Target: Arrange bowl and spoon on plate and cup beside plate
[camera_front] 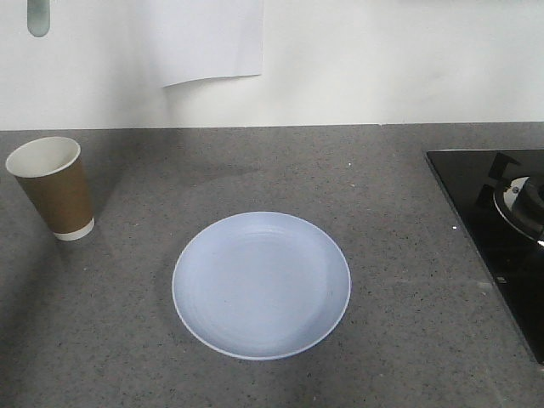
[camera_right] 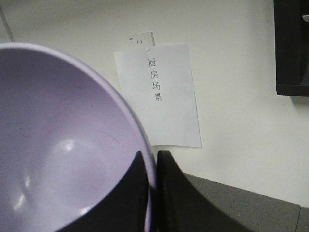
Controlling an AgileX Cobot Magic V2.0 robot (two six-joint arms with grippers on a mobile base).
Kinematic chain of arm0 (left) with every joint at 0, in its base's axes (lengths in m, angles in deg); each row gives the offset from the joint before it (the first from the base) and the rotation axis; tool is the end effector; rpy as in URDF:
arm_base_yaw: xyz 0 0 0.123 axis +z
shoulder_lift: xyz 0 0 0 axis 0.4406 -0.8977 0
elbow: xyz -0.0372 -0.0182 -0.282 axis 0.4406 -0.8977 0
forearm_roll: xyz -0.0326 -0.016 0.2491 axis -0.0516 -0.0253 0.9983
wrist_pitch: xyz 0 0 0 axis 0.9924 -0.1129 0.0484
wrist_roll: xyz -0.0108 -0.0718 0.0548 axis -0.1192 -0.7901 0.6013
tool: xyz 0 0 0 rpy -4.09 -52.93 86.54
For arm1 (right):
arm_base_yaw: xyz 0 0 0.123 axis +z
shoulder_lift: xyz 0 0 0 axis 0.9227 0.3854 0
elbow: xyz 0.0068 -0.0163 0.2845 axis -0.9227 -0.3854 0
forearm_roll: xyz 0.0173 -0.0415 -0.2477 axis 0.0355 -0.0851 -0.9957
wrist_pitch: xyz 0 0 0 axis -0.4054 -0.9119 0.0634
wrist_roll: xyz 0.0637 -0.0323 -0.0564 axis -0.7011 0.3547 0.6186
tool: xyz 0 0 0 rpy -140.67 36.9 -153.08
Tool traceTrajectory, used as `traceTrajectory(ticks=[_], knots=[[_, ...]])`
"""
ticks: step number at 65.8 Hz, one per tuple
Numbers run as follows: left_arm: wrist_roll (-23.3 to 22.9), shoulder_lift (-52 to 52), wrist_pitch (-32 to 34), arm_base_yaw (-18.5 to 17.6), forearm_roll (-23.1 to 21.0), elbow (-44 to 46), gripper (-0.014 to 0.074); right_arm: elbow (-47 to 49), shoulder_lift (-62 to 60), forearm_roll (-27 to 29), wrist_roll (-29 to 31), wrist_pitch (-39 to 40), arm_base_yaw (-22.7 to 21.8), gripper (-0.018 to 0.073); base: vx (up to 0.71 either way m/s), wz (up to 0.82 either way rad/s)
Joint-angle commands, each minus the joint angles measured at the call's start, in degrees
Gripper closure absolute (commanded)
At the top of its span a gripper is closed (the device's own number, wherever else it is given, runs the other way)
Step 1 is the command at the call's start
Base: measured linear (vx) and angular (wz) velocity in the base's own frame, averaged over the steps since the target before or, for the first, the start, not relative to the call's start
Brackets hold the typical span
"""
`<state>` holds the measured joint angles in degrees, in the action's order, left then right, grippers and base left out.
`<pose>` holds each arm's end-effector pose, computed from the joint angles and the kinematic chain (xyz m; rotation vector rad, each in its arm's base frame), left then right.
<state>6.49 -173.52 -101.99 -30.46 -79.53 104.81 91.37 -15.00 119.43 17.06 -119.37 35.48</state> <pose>0.3048 -0.0496 0.4966 0.1229 1.9932 -0.4365 0.2165 -0.0359 0.5064 -0.3459 1.6720 0.6307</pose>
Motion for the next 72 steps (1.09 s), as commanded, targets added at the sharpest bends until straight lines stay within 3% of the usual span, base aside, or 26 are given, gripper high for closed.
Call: traceTrajectory(ticks=[1, 72], knots=[[0.0, 1.8, 3.4, -0.3, -1.6, 1.5, 0.0602, 1.5, -1.3, 4.3, 0.6, 1.0, -0.3, 0.0564, 0.00, 0.00], [0.0, 1.8, 3.4, -0.3, -1.6, 1.5, 0.0602, 1.5, -1.3, 4.3, 0.6, 1.0, -0.3, 0.0564, 0.00, -0.01]])
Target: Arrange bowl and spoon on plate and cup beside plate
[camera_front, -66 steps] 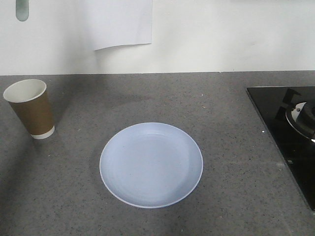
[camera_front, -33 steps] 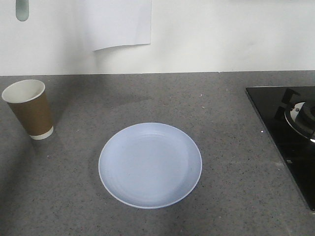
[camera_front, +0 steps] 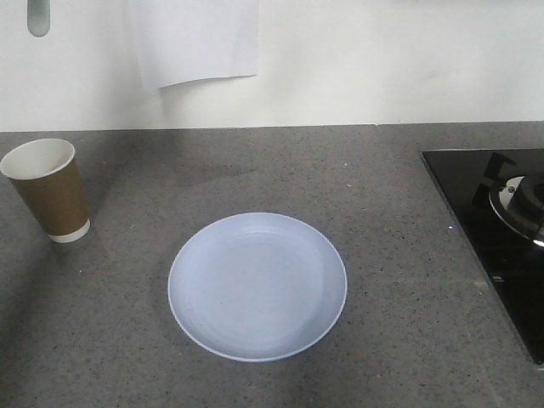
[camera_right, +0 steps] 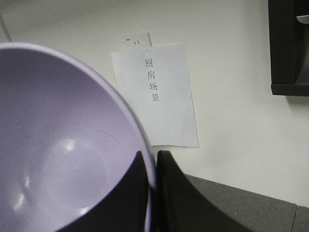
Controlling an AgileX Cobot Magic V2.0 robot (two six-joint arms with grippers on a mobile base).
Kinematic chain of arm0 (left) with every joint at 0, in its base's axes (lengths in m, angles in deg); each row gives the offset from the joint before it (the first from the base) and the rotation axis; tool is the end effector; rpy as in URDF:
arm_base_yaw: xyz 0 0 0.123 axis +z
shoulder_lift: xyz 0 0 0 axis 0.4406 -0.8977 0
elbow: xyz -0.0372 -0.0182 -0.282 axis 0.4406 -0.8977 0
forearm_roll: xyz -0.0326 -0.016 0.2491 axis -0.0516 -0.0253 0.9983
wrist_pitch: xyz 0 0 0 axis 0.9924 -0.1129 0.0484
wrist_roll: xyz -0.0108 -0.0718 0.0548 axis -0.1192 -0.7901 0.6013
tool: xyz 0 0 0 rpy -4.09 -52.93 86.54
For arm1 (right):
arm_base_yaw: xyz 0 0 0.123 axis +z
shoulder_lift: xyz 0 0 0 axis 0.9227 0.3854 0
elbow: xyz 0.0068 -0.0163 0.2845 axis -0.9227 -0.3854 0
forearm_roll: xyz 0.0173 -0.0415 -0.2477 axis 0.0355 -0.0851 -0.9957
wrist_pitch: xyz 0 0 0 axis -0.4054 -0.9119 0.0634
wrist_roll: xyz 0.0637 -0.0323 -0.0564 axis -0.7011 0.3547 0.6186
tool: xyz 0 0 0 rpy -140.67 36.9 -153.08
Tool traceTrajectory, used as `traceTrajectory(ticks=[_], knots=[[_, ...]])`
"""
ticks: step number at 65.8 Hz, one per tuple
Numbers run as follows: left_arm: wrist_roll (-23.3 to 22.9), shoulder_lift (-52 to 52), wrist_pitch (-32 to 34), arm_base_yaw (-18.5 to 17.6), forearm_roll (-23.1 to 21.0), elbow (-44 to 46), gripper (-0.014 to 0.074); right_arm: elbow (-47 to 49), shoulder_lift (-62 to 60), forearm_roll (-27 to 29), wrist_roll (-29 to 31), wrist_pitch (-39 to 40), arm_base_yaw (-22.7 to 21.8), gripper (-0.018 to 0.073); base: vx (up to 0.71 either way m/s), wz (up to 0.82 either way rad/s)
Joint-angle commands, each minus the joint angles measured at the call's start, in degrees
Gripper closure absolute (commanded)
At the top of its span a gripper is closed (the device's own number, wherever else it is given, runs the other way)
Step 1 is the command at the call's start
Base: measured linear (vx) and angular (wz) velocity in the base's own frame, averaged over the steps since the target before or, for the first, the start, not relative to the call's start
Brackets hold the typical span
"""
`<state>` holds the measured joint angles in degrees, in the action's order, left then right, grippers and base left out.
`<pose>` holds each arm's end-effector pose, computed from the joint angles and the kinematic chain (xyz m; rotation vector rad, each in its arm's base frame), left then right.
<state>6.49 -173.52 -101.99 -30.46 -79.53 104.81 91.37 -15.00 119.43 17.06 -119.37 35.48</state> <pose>0.3048 -0.0496 0.4966 0.1229 1.9932 -0.4365 0.2165 -0.0359 0.5064 -0.3459 1.6720 0.6307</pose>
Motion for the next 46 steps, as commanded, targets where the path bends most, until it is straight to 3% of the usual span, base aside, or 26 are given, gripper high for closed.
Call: traceTrajectory(ticks=[1, 46], knots=[[0.0, 1.8, 3.4, -0.3, -1.6, 1.5, 0.0602, 1.5, -1.3, 4.3, 0.6, 1.0, -0.3, 0.0564, 0.00, 0.00], [0.0, 1.8, 3.4, -0.3, -1.6, 1.5, 0.0602, 1.5, -1.3, 4.3, 0.6, 1.0, -0.3, 0.0564, 0.00, 0.00]])
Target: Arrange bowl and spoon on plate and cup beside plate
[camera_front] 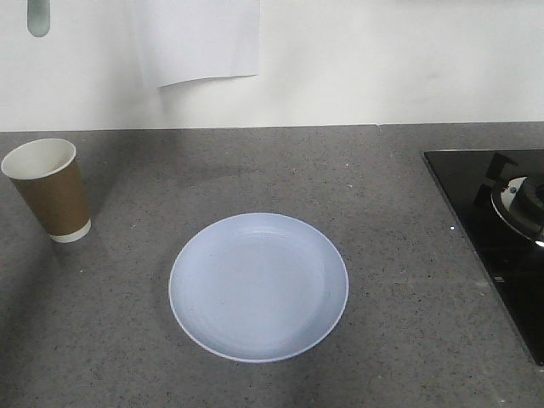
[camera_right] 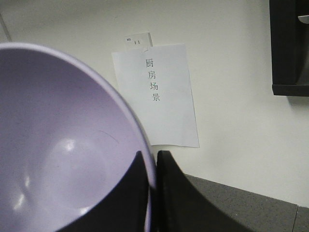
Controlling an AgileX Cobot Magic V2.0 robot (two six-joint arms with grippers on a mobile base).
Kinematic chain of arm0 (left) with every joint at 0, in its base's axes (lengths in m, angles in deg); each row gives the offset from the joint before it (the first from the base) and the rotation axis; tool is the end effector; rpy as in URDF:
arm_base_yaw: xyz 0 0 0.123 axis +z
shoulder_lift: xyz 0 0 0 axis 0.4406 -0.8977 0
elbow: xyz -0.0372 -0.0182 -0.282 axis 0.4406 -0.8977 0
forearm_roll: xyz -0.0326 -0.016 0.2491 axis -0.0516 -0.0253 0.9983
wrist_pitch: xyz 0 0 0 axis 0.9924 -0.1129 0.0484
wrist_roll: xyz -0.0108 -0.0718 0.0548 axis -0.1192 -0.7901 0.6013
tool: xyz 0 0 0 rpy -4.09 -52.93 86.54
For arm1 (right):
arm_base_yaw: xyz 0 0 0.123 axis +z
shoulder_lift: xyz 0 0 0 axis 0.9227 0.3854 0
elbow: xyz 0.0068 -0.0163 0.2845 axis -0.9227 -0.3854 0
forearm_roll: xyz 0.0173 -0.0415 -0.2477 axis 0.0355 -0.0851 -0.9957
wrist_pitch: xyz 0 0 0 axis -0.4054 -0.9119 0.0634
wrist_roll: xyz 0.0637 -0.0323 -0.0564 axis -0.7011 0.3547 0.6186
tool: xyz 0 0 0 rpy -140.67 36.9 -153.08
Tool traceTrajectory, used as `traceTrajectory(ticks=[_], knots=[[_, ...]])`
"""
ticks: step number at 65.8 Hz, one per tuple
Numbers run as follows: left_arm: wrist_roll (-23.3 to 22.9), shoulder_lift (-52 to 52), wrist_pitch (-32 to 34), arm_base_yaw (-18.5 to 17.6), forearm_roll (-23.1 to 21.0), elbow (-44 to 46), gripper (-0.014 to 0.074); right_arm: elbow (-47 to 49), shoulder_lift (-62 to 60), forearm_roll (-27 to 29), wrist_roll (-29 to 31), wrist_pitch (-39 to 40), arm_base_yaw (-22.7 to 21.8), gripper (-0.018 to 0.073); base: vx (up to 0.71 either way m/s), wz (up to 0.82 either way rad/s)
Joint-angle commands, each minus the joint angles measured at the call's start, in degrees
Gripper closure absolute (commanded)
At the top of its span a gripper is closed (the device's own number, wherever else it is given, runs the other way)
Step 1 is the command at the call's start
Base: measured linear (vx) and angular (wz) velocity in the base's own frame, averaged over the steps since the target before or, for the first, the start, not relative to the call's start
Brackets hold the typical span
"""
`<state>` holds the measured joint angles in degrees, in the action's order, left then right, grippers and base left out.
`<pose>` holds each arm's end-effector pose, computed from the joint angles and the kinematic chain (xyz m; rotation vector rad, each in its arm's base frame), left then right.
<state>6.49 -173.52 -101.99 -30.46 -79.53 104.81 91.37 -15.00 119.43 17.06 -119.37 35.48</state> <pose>0.3048 -0.0496 0.4966 0.1229 1.9932 -0.4365 0.2165 -0.0359 0.5064 -0.3459 1.6720 0.6307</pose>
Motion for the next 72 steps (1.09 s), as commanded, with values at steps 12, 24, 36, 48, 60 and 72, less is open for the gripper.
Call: traceTrajectory(ticks=[12, 24, 36, 48, 60, 72], knots=[[0.0, 1.8, 3.4, -0.3, -1.6, 1.5, 0.0602, 1.5, -1.3, 4.3, 0.6, 1.0, -0.3, 0.0564, 0.00, 0.00], [0.0, 1.8, 3.4, -0.3, -1.6, 1.5, 0.0602, 1.5, -1.3, 4.3, 0.6, 1.0, -0.3, 0.0564, 0.00, 0.00], [0.0, 1.8, 3.4, -0.3, -1.6, 1.5, 0.0602, 1.5, -1.3, 4.3, 0.6, 1.0, -0.3, 0.0564, 0.00, 0.02], [0.0, 1.8, 3.4, -0.3, -1.6, 1.5, 0.0602, 1.5, -1.3, 4.3, 0.6, 1.0, -0.3, 0.0564, -0.01, 0.03], [0.0, 1.8, 3.4, -0.3, -1.6, 1.5, 0.0602, 1.5, -1.3, 4.3, 0.6, 1.0, -0.3, 0.0564, 0.00, 0.00], [0.0, 1.8, 3.4, -0.3, -1.6, 1.5, 0.0602, 1.5, -1.3, 4.3, 0.6, 1.0, -0.3, 0.0564, 0.00, 0.00]])
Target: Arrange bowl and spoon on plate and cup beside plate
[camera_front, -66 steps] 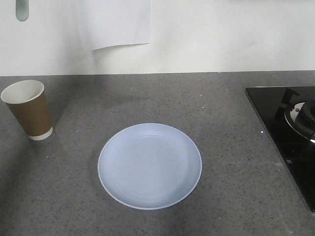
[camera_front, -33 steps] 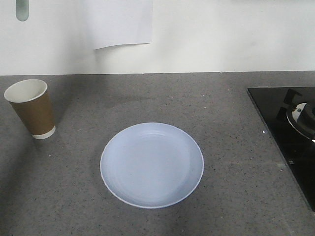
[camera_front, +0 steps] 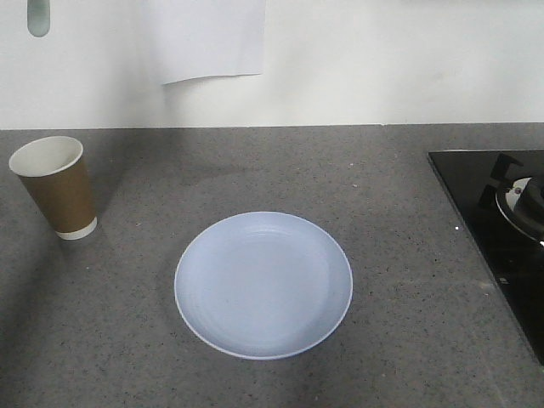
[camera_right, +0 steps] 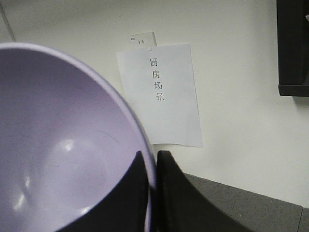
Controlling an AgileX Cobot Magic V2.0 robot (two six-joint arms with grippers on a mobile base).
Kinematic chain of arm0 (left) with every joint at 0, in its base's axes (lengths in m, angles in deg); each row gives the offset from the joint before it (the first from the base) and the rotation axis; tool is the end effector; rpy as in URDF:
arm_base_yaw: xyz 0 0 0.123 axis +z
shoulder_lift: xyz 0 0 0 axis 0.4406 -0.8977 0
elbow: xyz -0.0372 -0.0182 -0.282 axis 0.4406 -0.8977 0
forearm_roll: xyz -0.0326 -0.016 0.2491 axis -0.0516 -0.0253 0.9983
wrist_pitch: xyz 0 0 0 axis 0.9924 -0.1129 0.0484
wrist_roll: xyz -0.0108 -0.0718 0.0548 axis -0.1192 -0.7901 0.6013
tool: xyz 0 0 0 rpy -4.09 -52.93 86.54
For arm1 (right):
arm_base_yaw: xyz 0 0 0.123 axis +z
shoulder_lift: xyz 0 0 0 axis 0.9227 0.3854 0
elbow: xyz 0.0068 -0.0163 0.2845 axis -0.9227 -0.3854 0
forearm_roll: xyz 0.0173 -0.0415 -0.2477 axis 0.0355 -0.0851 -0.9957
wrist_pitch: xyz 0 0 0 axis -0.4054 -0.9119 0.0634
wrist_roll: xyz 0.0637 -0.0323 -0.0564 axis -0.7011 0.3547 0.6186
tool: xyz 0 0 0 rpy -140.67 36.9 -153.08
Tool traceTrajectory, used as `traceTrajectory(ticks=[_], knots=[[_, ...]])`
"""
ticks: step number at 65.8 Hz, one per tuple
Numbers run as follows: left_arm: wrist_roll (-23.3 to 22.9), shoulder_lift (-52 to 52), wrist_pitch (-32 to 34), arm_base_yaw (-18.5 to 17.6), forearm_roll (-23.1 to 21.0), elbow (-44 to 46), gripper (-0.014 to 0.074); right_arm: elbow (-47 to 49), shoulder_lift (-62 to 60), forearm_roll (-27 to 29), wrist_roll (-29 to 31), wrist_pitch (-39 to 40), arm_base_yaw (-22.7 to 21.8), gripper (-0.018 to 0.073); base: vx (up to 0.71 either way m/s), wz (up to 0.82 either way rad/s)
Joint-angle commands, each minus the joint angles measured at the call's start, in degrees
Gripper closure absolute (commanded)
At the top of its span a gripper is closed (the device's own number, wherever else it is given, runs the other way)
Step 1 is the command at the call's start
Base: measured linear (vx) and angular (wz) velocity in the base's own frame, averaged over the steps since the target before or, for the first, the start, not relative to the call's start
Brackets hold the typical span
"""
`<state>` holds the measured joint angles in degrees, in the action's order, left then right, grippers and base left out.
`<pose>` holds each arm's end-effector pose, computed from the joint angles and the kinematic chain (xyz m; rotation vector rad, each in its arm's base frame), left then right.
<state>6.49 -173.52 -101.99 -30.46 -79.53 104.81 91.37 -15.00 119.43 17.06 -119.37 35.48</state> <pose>0.3048 -0.0496 0.4966 0.1229 1.9932 -0.4365 0.2165 -0.0359 0.5064 -0.3459 1.6720 0.6307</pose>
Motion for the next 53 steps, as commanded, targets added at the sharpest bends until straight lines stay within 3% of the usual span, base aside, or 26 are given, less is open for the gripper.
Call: traceTrajectory(ticks=[1, 53], knots=[[0.0, 1.8, 3.4, -0.3, -1.6, 1.5, 0.0602, 1.5, -1.3, 4.3, 0.6, 1.0, -0.3, 0.0564, 0.00, 0.00], [0.0, 1.8, 3.4, -0.3, -1.6, 1.5, 0.0602, 1.5, -1.3, 4.3, 0.6, 1.0, -0.3, 0.0564, 0.00, 0.00]])
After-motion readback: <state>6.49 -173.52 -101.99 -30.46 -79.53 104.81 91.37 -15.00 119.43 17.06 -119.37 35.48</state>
